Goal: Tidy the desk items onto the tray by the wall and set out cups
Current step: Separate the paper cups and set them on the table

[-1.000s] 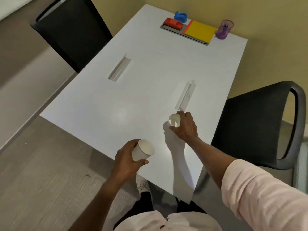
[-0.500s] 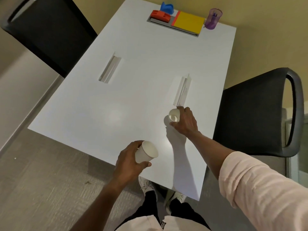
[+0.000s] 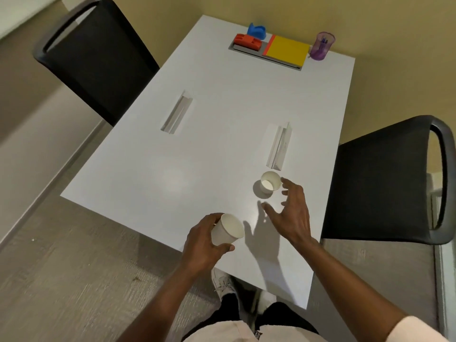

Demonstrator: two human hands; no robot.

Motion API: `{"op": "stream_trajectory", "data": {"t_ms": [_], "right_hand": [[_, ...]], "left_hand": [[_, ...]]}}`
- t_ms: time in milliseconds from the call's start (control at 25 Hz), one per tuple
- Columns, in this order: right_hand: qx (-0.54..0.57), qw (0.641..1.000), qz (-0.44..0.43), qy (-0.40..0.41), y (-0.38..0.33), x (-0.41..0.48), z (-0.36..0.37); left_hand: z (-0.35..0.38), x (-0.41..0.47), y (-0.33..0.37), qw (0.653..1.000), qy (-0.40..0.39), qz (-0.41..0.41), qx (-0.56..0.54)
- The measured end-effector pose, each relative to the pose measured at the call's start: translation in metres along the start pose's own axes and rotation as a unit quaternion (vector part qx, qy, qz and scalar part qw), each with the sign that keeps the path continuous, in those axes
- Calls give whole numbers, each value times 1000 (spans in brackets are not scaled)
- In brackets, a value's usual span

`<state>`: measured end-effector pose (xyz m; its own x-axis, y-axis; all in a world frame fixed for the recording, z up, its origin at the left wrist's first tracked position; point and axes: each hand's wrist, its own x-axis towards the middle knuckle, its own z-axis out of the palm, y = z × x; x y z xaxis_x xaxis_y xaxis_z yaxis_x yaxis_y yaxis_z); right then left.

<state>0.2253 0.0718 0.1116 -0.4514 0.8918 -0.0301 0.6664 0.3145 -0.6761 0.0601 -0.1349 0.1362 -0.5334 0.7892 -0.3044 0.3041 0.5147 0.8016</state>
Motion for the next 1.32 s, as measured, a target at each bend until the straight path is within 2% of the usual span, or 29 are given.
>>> {"op": "stream_trajectory", "data": {"t_ms": [280, 440, 640, 800, 1000, 1320], "right_hand": [[160, 979, -28, -122, -69, -75, -1], [134, 964, -77, -218, -78, -96, 3], [116, 939, -126, -300, -87, -117, 18], [114, 930, -148, -318, -112, -131, 39], [106, 934, -128, -317, -163, -139, 85], [105, 950, -99, -275, -262, -152, 165]], "left_hand": [[2, -26, 2, 999, 38, -15, -15], [10, -61, -1, 995, 83, -44, -32], [11, -105, -20, 988, 142, -60, -21], [-13, -120, -38, 983, 168, -65, -36], [-69, -118, -76, 983, 161, -54, -69], [-187, -95, -144, 991, 123, 19, -52]]}}
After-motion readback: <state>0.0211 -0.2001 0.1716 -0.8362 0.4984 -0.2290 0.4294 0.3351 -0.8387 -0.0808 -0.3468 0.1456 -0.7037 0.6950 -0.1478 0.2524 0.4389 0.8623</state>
